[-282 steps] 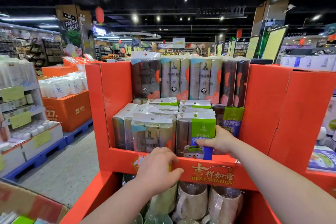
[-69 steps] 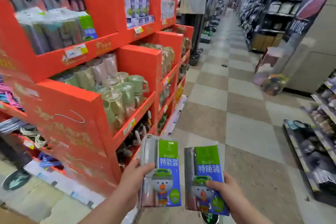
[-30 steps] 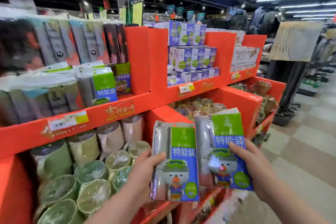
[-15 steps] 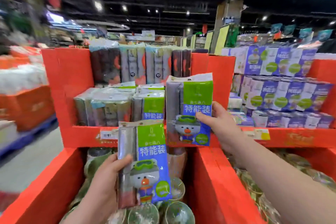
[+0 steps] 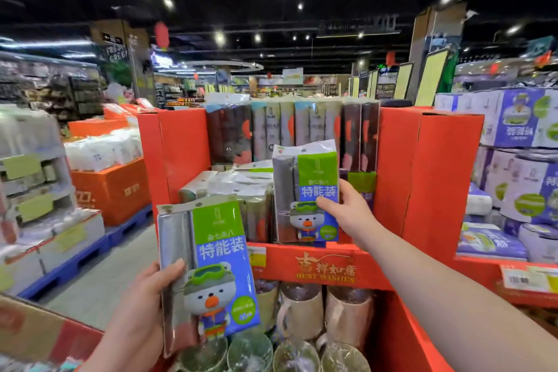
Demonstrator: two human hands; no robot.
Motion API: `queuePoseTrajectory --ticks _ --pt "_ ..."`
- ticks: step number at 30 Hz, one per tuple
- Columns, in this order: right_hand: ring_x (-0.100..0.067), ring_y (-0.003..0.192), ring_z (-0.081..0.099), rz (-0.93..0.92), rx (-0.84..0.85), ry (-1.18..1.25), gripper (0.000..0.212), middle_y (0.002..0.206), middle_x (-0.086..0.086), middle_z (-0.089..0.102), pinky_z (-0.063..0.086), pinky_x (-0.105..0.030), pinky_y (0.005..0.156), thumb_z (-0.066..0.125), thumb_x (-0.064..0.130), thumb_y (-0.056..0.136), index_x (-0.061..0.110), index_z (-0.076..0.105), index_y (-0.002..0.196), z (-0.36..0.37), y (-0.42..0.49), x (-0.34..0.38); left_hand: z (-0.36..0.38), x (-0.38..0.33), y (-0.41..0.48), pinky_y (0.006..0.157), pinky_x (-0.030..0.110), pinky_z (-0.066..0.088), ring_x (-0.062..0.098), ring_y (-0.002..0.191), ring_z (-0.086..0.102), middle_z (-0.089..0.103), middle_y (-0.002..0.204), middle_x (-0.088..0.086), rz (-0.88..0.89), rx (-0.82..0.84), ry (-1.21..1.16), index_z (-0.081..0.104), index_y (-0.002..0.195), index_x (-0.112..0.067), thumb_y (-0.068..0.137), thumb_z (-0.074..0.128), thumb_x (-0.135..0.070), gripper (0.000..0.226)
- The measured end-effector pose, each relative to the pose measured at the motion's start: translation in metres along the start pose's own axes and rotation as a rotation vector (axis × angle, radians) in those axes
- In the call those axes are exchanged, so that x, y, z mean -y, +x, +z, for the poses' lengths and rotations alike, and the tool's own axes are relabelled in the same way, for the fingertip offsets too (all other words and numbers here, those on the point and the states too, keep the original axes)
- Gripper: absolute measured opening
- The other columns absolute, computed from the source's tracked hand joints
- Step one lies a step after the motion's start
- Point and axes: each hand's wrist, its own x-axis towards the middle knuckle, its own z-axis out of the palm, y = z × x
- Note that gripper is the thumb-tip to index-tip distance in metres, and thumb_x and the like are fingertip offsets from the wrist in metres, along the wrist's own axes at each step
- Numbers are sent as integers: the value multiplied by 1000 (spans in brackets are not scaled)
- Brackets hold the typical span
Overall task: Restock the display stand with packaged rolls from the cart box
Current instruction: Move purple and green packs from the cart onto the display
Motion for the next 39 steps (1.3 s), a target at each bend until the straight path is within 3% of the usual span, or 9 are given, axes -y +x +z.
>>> queuePoseTrajectory --ticks 5,7,11,16,21,24,32,36,39 --pt "-11 96 62 101 116 -287 62 110 0 65 52 -24 86 82 4 69 18 47 118 -13 -2 -22 2 2 11 88 78 36 52 85 66 65 107 34 23 0 30 61 113 2 81 53 -11 35" --pt "-11 96 60 202 173 -408 74 114 -2 64 50 -26 88 86 0 60 14 45 120 -12 -3 -34 3 4 17 88 78 36 58 95 60 63 110 36 -2 -30 30 59 118 3 74 56 -13 46" --pt "-16 97 65 220 36 -484 64 107 1 69 52 -36 91 89 14 51 27 53 103 -2 -1 -43 2 8 30 90 79 34 58 109 54 60 117 37 -31 -38 21 54 124 3 72 59 -14 55" --pt "-23 105 64 254 32 -866 65 113 0 67 51 -32 84 82 32 57 27 52 115 7 6 -33 1 8 42 93 75 36 56 108 56 62 115 34 -17 -16 47 57 121 0 70 59 -14 53" --pt "-17 107 62 286 412 -850 45 119 -2 68 49 -29 91 75 19 73 22 65 116 2 11 -21 1 9 46 87 66 47 54 100 61 65 111 32 -35 21 80 58 120 0 68 59 -15 54" --pt "-17 77 59 524 531 -751 37 105 -3 66 46 -29 69 72 32 81 20 59 114 -12 17 -2 1 7 47 80 63 50 52 94 63 66 108 32 -24 34 83 59 117 0 69 58 -13 50" --pt "-22 68 63 435 273 -664 35 97 -18 72 54 -40 78 70 27 83 3 63 108 9 19 -14 0 5 46 69 51 56 36 69 70 70 99 28 -14 41 55 61 111 1 67 60 -13 46" --pt "-16 64 61 429 273 -533 27 102 -10 70 53 -28 65 68 26 87 9 62 107 7 12 -11 9 11 43 55 48 58 35 60 70 73 82 23 -19 37 54 62 102 -1 84 53 -6 21" --pt "-13 61 60 425 201 -552 42 105 -8 67 47 -23 58 68 35 85 8 58 115 10 7 -17 18 17 42 68 55 56 37 69 70 71 92 27 -34 48 54 60 111 3 74 57 -9 38"
